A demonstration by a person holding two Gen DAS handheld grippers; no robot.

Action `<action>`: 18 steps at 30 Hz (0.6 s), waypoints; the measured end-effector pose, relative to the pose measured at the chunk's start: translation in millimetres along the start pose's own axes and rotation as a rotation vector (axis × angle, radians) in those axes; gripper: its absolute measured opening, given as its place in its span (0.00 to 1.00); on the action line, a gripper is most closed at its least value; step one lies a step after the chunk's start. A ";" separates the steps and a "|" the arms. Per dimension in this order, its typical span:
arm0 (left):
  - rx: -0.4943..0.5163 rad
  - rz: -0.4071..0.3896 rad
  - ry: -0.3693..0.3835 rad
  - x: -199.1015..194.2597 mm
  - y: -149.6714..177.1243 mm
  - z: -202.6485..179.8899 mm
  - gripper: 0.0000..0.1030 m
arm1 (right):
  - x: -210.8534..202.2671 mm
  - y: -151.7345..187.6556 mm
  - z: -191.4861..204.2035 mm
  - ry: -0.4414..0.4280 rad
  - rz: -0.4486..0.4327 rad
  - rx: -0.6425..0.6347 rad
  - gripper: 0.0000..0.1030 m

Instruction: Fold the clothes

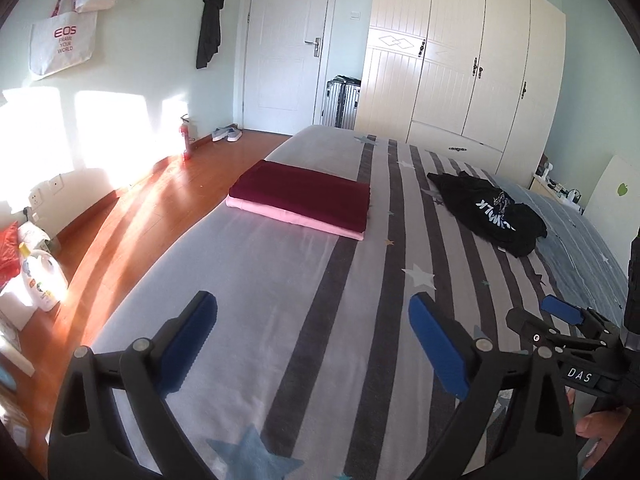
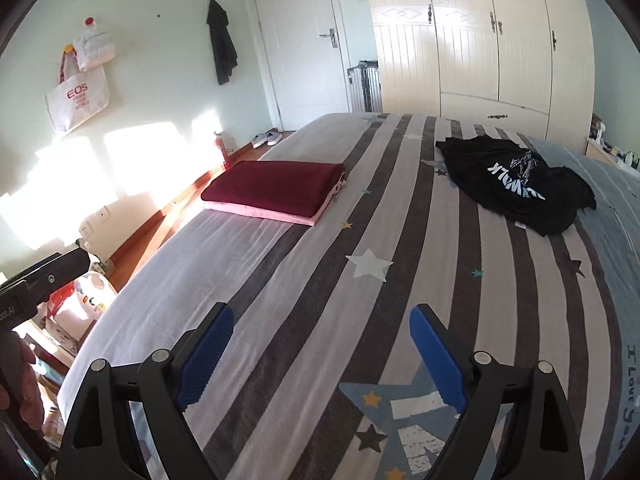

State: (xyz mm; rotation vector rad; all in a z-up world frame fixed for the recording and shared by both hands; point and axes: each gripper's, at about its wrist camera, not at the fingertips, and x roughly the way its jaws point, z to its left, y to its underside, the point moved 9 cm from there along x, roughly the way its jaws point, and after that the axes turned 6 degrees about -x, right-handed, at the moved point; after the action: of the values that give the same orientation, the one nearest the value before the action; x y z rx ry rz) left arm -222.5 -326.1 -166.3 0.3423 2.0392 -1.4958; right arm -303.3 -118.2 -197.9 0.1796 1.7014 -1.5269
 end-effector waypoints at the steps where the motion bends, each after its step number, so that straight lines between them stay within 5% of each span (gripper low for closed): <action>1: -0.003 -0.004 0.004 -4.4 7.7 -1.2 0.97 | -5.2 3.9 -0.8 -0.005 -0.008 0.002 0.91; 12: 0.036 -0.074 -0.002 -32.9 101.2 3.8 0.99 | -26.5 70.5 17.6 0.016 -0.126 -0.077 0.98; 18: 0.050 -0.063 -0.039 -85.9 123.2 -3.2 0.99 | -82.7 90.0 41.2 -0.009 -0.165 -0.102 0.99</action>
State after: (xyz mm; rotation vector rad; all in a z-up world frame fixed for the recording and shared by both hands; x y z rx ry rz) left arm -90.5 -270.4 -211.6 0.2685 2.0020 -1.5809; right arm -176.5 -98.3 -210.2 -0.0212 1.8200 -1.5514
